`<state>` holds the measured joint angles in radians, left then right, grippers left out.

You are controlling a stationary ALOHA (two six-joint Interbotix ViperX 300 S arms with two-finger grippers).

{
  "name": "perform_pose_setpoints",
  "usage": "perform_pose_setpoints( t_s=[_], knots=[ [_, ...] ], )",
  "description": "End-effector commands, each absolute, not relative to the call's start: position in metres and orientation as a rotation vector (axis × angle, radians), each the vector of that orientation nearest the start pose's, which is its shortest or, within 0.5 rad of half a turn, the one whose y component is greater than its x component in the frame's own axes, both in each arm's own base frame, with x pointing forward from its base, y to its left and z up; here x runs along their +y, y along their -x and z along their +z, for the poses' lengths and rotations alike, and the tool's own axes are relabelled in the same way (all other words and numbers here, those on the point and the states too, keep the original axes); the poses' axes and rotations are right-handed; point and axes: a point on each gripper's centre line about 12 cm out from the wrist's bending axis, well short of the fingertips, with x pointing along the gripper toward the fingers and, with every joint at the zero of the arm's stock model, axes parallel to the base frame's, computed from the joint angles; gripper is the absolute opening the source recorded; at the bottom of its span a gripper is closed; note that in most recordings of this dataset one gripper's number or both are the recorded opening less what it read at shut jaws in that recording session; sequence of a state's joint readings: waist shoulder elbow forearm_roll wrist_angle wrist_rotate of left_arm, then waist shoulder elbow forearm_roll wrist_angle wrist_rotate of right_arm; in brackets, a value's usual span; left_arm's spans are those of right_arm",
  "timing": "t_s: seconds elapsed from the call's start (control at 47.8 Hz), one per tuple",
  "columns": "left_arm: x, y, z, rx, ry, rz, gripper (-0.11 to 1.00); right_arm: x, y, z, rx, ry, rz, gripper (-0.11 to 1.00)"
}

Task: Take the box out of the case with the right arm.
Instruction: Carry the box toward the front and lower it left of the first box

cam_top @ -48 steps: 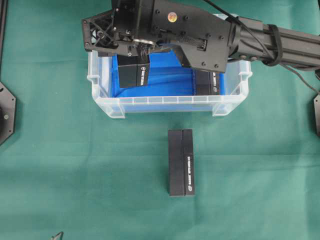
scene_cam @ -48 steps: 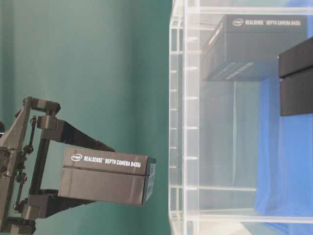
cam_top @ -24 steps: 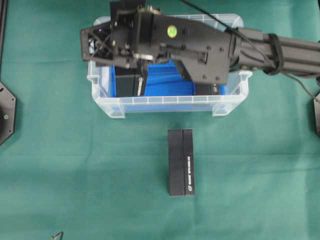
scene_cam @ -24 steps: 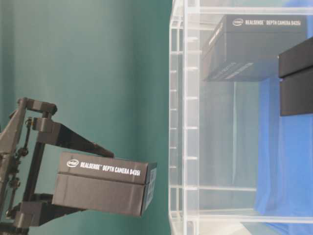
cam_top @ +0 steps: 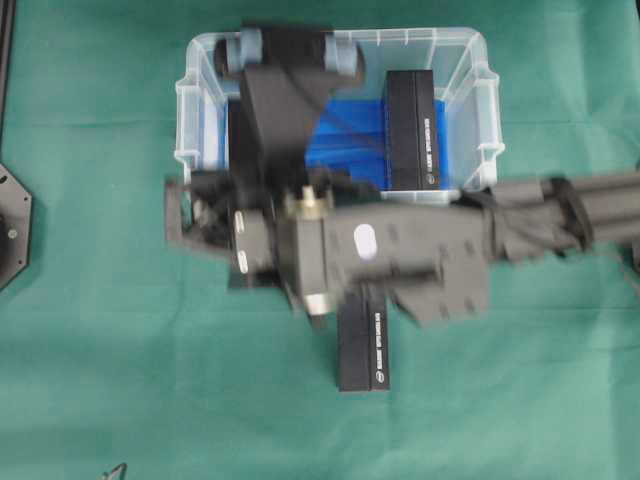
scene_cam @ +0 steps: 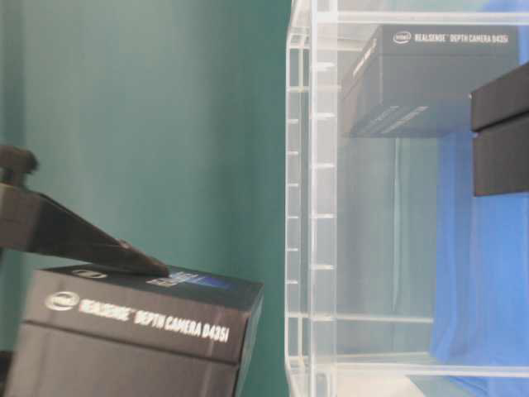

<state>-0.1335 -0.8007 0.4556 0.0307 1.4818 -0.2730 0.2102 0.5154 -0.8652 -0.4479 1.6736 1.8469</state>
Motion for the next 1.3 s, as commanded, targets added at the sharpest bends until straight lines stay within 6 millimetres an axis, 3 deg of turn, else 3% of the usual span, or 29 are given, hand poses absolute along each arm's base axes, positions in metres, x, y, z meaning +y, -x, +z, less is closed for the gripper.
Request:
perform_pose_setpoints(
  t_s=[0.0, 0.251, 0.92, 1.087, 1.275],
  knots=[
    [-0.017, -0.159, 0.376, 1.124, 0.149, 0.062, 0.0, 0.068, -0.487, 0.397, 0.558, -1.251, -1.154, 0.69],
    [-0.017, -0.158, 0.373, 1.134, 0.147, 0.062, 0.0, 0.104, -0.478, 0.394, 0.578, -1.269, -1.158, 0.69],
    [-0.017, -0.158, 0.371, 1.14, 0.147, 0.065, 0.0, 0.103, -0.478, 0.393, 0.581, -1.265, -1.167, 0.69],
    [-0.017, -0.158, 0.371, 1.14, 0.147, 0.065, 0.0, 0.106, -0.485, 0.377, 0.6, -1.254, -1.193, 0.69],
    [-0.017, -0.158, 0.37, 1.142, 0.146, 0.065, 0.0, 0.117, -0.498, 0.343, 0.67, -1.26, -1.236, 0.69]
  ],
)
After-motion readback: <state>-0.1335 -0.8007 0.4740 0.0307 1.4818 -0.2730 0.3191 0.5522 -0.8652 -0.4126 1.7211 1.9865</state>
